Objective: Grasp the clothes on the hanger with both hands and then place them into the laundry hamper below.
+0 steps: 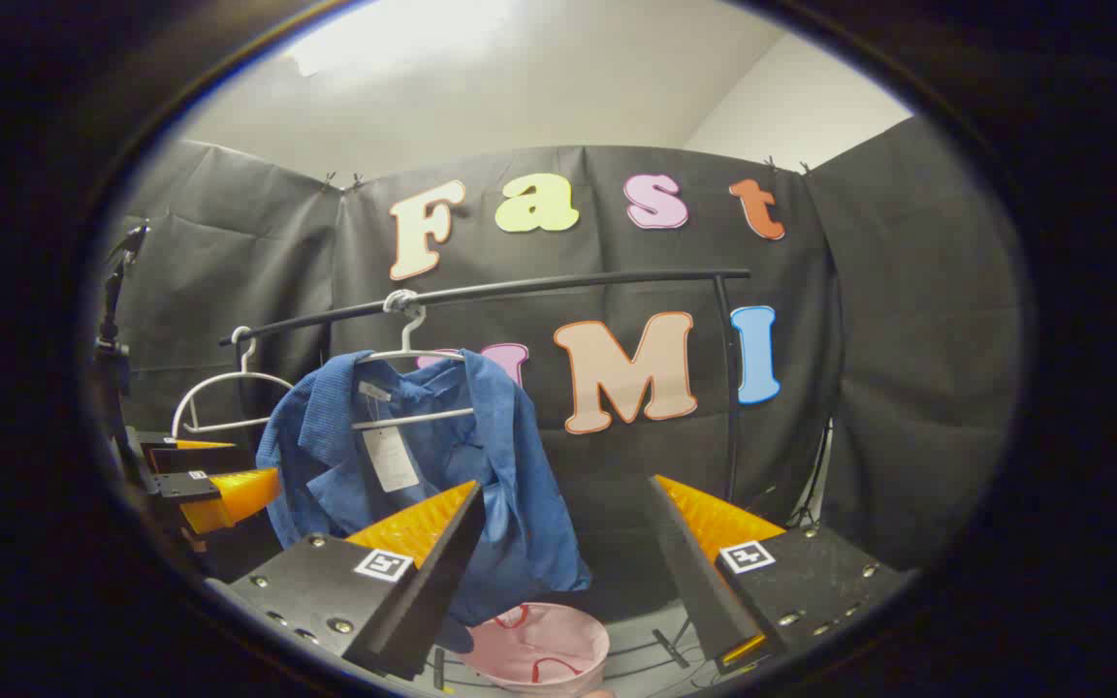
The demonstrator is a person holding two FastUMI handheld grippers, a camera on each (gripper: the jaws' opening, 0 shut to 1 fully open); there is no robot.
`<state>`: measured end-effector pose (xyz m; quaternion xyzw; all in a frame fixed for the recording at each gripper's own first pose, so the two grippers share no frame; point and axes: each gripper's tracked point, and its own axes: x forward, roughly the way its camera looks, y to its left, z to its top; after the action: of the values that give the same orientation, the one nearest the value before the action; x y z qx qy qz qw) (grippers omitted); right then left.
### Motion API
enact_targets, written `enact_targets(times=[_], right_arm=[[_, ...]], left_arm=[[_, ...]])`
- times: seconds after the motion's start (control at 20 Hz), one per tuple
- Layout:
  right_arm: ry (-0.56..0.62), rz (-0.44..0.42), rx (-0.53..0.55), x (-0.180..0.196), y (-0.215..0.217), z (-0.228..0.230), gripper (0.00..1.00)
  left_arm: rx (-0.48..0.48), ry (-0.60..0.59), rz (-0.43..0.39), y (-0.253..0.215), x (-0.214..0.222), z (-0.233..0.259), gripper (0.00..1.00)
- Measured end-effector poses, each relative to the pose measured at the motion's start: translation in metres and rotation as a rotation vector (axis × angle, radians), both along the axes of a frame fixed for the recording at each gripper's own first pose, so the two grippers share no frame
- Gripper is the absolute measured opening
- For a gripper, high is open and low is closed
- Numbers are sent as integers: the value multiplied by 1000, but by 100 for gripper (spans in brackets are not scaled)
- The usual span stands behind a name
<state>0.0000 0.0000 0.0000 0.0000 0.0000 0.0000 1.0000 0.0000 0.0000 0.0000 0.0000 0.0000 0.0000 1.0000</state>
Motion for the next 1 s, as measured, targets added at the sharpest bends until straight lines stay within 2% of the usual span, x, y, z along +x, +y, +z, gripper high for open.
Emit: enact_targets(times=[0.1, 0.15, 0.2, 0.25, 0.3, 0.35, 0.4, 0.45, 0.5, 0.55, 0.6, 0.8, 0.85, 0.9, 0.95, 1.0], right_arm=[[3, 13, 2, 7, 1, 1, 99], [3, 16, 3, 12, 1, 1, 99], [-2, 17, 3, 16, 0, 2, 94], [-7, 20, 4, 20, 0, 4, 94], [-7, 24, 8, 24, 1, 3, 94], [-3, 31, 14, 28, 2, 3, 99], [4, 41, 17, 33, 4, 1, 99], [10, 48, 17, 36, 4, 0, 99], [19, 51, 21, 38, 2, -2, 94], [21, 58, 27, 40, 2, -2, 99], [23, 64, 28, 45, 3, -2, 99], [39, 82, 19, 58, -2, -9, 99], [39, 89, 18, 61, -3, -9, 94], [34, 100, 25, 65, -2, -10, 94], [36, 104, 40, 70, -2, -10, 99], [40, 115, 60, 76, -1, -12, 99]], left_arm=[[14, 2, 11, 0, 4, 0, 99], [19, 0, 26, 3, 6, 2, 94], [20, -4, 38, 6, 7, 3, 94], [17, -8, 49, 8, 8, 5, 99], [14, -11, 59, 9, 10, 6, 99], [11, -9, 67, 9, 11, 7, 89], [10, -12, 75, 9, 13, 7, 89], [10, -15, 82, 8, 15, 9, 99], [8, -13, 88, 8, 17, 9, 99], [6, -8, 88, 6, 19, 9, 89], [0, -1, 88, 3, 22, 6, 94], [-7, -9, 101, -2, 40, 6, 94], [-10, -8, 114, -2, 51, 5, 99], [-13, 2, 126, -2, 59, -1, 99], [-20, 29, 142, -3, 68, -10, 99], [-31, 50, 159, -3, 76, -18, 94]])
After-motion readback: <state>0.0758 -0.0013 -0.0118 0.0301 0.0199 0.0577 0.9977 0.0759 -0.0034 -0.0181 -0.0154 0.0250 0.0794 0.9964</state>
